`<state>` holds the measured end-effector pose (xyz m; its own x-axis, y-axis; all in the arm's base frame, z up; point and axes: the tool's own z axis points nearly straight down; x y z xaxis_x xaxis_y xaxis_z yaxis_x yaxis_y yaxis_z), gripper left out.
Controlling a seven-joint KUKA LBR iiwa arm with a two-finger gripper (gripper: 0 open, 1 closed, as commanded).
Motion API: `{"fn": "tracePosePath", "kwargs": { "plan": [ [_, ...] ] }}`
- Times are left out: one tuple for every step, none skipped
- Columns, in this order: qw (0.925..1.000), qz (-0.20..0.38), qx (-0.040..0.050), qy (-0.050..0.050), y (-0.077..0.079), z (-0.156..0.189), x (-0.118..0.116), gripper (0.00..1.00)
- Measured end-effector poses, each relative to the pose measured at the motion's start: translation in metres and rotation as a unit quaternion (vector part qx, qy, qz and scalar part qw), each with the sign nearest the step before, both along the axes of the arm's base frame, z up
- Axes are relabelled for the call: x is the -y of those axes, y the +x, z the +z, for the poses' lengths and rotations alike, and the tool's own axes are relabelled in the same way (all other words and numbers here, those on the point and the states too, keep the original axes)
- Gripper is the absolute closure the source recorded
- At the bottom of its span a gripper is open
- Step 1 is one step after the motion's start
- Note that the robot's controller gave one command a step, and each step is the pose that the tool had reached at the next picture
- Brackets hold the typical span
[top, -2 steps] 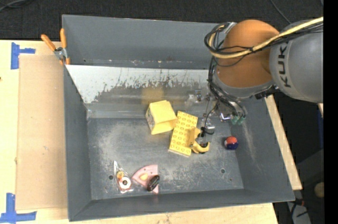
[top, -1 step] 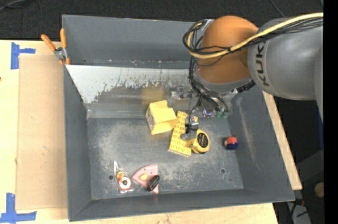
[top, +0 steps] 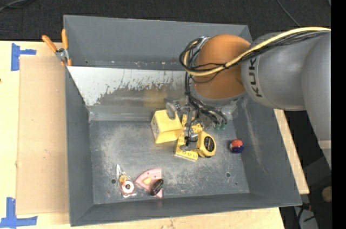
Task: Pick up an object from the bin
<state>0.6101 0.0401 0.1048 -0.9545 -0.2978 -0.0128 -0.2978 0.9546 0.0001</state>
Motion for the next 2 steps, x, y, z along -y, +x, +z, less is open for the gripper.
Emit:
{"fn": "tracePosePath", "kwargs": {
  "plan": [
    [0.9999,-0.004,0.0114,0.001,0.0056,-0.0142,-0.0050,0.00],
    [0.9999,-0.011,0.0045,0.000,0.0019,-0.0077,-0.0047,0.00]
  ]
}}
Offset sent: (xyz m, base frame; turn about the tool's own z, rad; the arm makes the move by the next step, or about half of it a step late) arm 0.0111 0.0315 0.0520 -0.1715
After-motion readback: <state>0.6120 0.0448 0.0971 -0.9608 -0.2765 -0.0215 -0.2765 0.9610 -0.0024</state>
